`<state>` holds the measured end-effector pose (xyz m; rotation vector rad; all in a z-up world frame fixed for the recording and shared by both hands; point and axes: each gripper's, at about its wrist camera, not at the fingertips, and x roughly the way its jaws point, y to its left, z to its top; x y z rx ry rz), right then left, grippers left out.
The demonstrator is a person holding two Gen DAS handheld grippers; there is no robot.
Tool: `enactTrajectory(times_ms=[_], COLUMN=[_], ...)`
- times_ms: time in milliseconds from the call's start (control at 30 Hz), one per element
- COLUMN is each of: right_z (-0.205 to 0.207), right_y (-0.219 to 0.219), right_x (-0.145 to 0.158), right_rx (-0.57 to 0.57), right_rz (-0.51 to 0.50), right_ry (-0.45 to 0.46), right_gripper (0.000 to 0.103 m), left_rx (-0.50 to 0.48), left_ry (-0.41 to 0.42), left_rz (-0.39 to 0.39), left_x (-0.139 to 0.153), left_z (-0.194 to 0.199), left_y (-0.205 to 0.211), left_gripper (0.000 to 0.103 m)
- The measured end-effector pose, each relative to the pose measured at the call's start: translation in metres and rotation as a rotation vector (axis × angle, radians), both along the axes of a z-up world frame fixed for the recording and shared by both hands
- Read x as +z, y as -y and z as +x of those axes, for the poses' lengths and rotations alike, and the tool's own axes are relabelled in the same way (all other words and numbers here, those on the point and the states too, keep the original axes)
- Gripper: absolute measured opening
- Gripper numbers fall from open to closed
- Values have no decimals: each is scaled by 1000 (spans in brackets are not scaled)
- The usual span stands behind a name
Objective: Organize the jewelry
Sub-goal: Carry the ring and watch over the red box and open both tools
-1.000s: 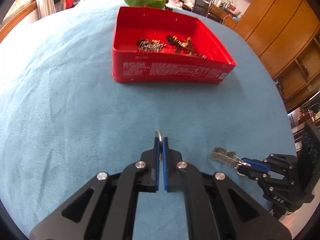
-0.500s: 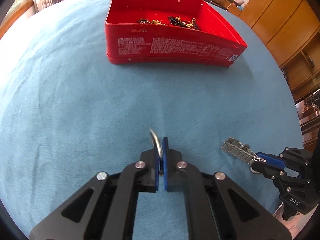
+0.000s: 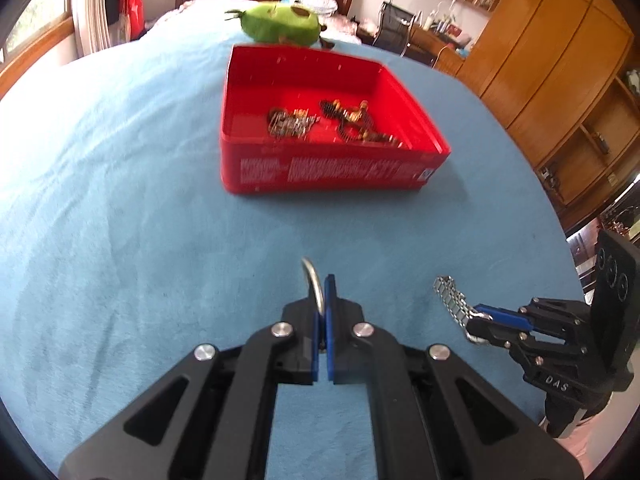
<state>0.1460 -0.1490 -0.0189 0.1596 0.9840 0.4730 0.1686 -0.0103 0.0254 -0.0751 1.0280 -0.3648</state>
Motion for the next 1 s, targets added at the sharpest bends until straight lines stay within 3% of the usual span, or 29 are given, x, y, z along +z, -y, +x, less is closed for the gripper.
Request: enactTrajectory(times_ms=[600,1000], right_z=[62,145], right_y=[20,16], right_x=[86,80], right_rx=[-72,-142], right_rz=[89,52], right_ry=[129,138], right_gripper=[11,11], left_rx=[13,53], left_ry=[133,188], left_rz=[9,37], left_x=[55,60], left_z=[37,95], left_y=[15,25], left_gripper=[0,1])
